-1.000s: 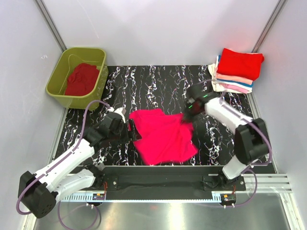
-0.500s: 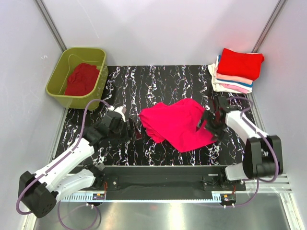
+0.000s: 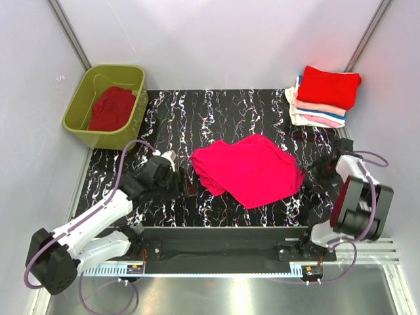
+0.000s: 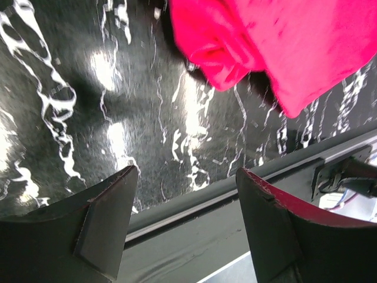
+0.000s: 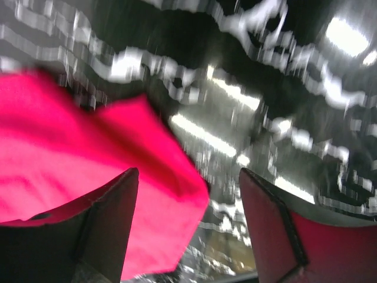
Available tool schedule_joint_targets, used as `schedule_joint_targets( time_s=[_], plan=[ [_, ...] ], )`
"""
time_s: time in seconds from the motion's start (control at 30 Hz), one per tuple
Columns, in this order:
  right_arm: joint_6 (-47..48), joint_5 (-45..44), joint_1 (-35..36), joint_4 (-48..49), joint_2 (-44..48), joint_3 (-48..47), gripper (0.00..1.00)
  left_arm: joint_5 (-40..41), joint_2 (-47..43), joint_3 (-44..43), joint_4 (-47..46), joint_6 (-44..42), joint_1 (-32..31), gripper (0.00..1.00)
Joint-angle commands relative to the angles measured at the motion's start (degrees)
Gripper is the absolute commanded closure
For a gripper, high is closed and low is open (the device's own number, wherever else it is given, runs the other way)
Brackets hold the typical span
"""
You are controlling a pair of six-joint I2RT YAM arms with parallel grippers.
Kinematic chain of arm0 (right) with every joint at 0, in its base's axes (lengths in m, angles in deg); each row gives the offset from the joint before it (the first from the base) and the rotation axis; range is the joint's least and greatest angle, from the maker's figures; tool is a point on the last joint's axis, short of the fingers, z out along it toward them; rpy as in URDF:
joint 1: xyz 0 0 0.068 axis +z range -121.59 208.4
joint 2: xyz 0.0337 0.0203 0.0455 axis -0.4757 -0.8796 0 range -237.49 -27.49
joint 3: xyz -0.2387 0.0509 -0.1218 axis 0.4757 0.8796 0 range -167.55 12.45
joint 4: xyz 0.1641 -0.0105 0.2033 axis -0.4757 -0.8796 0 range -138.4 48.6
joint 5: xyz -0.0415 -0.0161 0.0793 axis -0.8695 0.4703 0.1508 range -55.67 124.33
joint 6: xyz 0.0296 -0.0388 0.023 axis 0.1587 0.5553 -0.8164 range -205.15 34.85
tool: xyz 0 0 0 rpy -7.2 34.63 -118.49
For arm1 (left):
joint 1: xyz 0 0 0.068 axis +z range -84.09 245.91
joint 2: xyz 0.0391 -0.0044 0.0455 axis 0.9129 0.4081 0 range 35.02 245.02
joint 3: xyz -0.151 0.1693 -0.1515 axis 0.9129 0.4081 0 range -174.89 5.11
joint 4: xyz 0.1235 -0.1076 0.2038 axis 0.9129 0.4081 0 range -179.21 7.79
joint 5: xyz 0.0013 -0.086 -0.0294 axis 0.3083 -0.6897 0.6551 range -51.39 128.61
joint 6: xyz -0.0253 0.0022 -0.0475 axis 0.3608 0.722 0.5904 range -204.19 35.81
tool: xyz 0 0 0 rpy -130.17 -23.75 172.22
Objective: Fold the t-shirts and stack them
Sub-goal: Flatten the tshirt out
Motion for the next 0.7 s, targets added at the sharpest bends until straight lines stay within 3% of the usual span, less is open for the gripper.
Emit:
schedule_joint_targets(
  time_s=[0.0,0.33,0.47,0.57,0.6,0.67],
  plan=[
    [-0.58,1.01,-1.78,5.63,-4.67,-2.30,0.26,-1.59,-0.37,1.98,-4.08,2.10,-1.14,0.28],
    [-1.64,4.97,-1.79,14.53,-12.42,-0.28,0.38,-2.03,-0.47,5.33,-6.54,2.81,-1.41,0.28],
    [-1.02,6.11,-1.70,16.90,-14.35,0.42,0.53,-2.20,-0.11,6.46,-7.77,3.60,-1.93,0.29],
    [-0.58,7.17,-1.79,18.48,-15.85,1.12,0.81,-2.21,0.32,7.43,-9.00,4.39,-2.55,0.29],
    [-0.32,7.34,-1.79,18.75,-15.94,1.47,0.94,-2.21,0.50,7.61,-9.18,4.83,-2.81,0.29],
    [0.38,7.52,-1.61,18.92,-15.15,1.65,1.00,-2.29,1.38,8.48,-10.50,5.36,-3.60,0.28]
  ],
)
